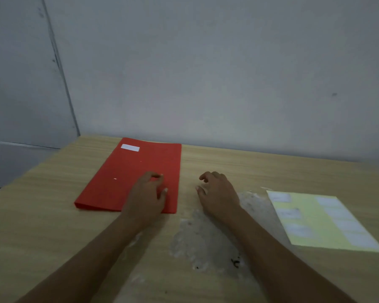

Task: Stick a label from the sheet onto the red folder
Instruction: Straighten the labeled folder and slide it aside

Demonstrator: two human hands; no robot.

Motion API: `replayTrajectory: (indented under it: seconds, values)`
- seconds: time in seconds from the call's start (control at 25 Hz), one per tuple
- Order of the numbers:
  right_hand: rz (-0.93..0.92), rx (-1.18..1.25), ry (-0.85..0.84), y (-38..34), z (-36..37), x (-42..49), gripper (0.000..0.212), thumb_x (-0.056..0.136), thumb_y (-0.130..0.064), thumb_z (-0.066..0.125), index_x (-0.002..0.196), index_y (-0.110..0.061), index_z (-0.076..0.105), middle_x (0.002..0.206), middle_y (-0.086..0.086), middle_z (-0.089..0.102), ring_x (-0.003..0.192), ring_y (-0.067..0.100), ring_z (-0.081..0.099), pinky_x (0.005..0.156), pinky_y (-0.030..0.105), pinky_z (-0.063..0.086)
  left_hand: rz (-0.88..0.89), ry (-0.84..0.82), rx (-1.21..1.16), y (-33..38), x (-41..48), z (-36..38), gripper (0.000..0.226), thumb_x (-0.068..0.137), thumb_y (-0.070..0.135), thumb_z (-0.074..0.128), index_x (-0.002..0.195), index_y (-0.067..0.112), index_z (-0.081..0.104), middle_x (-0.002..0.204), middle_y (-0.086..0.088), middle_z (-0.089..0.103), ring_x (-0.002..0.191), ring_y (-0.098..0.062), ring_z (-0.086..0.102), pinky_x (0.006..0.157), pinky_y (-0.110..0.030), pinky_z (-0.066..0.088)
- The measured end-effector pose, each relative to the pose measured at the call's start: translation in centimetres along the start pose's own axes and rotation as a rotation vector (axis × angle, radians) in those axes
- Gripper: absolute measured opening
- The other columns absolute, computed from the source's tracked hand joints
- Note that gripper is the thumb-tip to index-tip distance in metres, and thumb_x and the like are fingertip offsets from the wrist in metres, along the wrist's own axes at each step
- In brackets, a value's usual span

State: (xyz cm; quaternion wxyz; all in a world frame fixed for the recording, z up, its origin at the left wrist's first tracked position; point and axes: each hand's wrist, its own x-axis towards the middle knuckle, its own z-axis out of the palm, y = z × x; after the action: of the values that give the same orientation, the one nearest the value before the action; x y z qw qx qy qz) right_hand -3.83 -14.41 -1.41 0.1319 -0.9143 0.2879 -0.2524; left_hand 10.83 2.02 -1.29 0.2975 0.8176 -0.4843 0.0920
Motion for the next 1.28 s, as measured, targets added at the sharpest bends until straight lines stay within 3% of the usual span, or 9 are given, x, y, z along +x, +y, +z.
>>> replayTrajectory:
  seconds: [0.16,0.28,0.4,0.68,0.88,1.28]
  values:
    - [0.052,-0.064,0.047,4.1,-4.3,-4.0,0.034,0.091,-0.04,0.054,0.12,-0.023,0.061,0.118,-0.001,0.063,0.113,0.021,0.053,0.093,0.036,0.045,0.104,-0.147,-0.122,9.2,-2.9,3.2,0.045,0.093,0.031,0.052,0.134,0.014,0.056,0.136,-0.003,0.051,0.118,-0.017,0.054,0.103,-0.029,0.043]
    - [0.123,-0.07,0.055,7.0,-6.6,-6.6,0.032,0.09,-0.038,0.054,0.117,-0.023,0.062,0.117,-0.002,0.064,0.113,0.021,0.054,0.091,0.037,0.047,0.158,-0.201,-0.185,14.8,-4.7,5.4,0.035,0.091,0.034,0.053,0.117,0.012,0.063,0.129,-0.004,0.056,0.115,-0.017,0.053,0.102,-0.032,0.044]
    - [0.18,-0.072,0.082,8.6,-8.0,-8.7,0.03,0.088,-0.036,0.056,0.115,-0.024,0.063,0.117,-0.004,0.064,0.116,0.022,0.053,0.091,0.037,0.046,0.151,-0.265,-0.102,18.0,-5.5,7.6,0.046,0.093,0.04,0.047,0.126,0.01,0.059,0.141,-0.01,0.051,0.131,-0.022,0.044,0.112,-0.035,0.034]
    - [0.222,0.04,0.155,11.3,-10.1,-11.5,0.027,0.09,-0.035,0.058,0.114,-0.026,0.064,0.117,-0.008,0.064,0.115,0.016,0.054,0.093,0.035,0.045,0.146,-0.311,-0.086,22.5,-6.0,10.3,0.054,0.096,0.04,0.041,0.143,0.015,0.045,0.157,-0.009,0.034,0.149,-0.021,0.019,0.122,-0.041,0.01]
    - [0.316,-0.005,0.167,14.2,-11.9,-13.0,0.027,0.091,-0.036,0.057,0.115,-0.024,0.063,0.117,-0.007,0.064,0.113,0.017,0.055,0.091,0.034,0.045,0.147,-0.353,-0.117,25.5,-5.3,12.0,0.066,0.096,0.05,0.032,0.153,0.016,0.026,0.161,-0.007,0.026,0.15,-0.022,0.017,0.122,-0.046,0.014]
    - [0.415,-0.17,0.091,18.2,-13.5,-14.3,0.039,0.094,-0.037,0.053,0.129,-0.021,0.058,0.137,-0.005,0.057,0.13,0.017,0.046,0.102,0.034,0.036,0.133,-0.359,0.005,26.2,-4.0,13.1,0.066,0.097,0.05,0.03,0.153,0.015,0.026,0.163,-0.002,0.019,0.152,-0.021,0.011,0.124,-0.041,0.008]
